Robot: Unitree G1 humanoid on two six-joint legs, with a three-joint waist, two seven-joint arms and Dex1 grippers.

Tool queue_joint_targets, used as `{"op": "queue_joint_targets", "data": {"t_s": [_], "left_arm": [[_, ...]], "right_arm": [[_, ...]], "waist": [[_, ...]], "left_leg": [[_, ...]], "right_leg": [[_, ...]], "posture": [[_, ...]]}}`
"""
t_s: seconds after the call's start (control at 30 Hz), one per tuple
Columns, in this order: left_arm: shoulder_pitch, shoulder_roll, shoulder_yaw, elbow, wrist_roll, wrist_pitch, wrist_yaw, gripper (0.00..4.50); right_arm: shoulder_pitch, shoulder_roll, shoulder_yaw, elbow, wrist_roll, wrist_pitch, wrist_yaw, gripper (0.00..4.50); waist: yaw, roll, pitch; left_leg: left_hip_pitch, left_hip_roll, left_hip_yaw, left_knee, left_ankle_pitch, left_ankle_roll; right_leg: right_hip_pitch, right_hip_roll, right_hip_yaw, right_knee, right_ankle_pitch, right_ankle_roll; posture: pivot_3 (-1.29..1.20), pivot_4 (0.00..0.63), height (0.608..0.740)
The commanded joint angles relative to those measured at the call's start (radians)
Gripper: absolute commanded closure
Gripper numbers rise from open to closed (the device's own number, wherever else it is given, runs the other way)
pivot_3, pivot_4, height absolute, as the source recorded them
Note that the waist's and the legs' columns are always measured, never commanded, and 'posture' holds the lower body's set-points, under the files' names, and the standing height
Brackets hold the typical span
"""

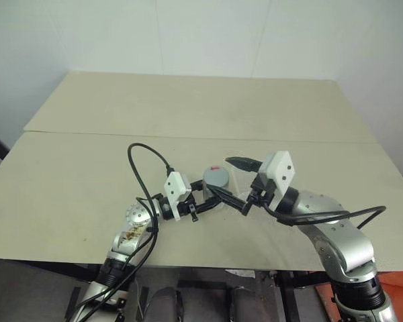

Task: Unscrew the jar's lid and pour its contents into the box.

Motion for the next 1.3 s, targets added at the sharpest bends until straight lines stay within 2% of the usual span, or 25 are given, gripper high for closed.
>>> {"op": "queue_joint_targets", "data": {"t_s": [0.03,0.63,0.83,0.97,1.3], "left_arm": [[-0.01,0.0,0.004,-0.014,-0.005,-0.03,-0.01,2.51],[-0.005,0.003,0.004,-0.017,-0.005,-0.028,-0.019,2.51],[-0.005,0.0,0.002,-0.015,-0.003,-0.029,-0.018,2.51],[-0.007,-0.004,0.001,-0.015,-0.001,-0.03,-0.015,2.51],[-0.013,-0.01,0.001,-0.011,0.0,-0.033,-0.015,2.51]], "right_arm": [[0.018,-0.015,-0.077,-0.03,0.018,-0.036,-0.001,0.03],[0.079,-0.107,-0.193,-0.055,0.121,-0.112,0.151,0.03],[-0.001,-0.069,-0.102,-0.079,0.108,-0.06,0.098,0.03],[-0.054,-0.01,-0.014,-0.059,0.041,-0.052,0.026,0.03],[-0.072,0.017,0.068,-0.039,-0.046,-0.062,-0.016,0.03]], "waist": [[0.0,0.0,0.0],[0.001,0.0,0.0],[0.0,0.0,0.0],[0.0,0.0,0.0],[0.0,0.0,0.0]], "left_leg": [[0.0,0.0,0.0,0.0,0.0,0.0],[0.0,0.0,0.0,0.0,0.0,0.0],[0.001,0.0,0.0,0.0,0.0,0.0],[0.0,0.0,0.0,0.0,0.0,0.0],[0.0,0.0,0.0,0.001,0.0,0.0]], "right_leg": [[0.0,0.0,0.0,0.0,0.0,0.0],[0.001,0.0,0.0,0.0,0.0,0.0],[0.0,0.0,0.0,0.0,0.0,0.0],[0.0,0.0,0.0,0.0,0.0,0.0],[0.0,0.0,0.0,0.0,0.0,0.0]], "posture": [[0.0,0.15,0.74],[0.0,0.15,0.74],[0.0,0.15,0.74],[0.0,0.15,0.74],[0.0,0.15,0.74]]}}
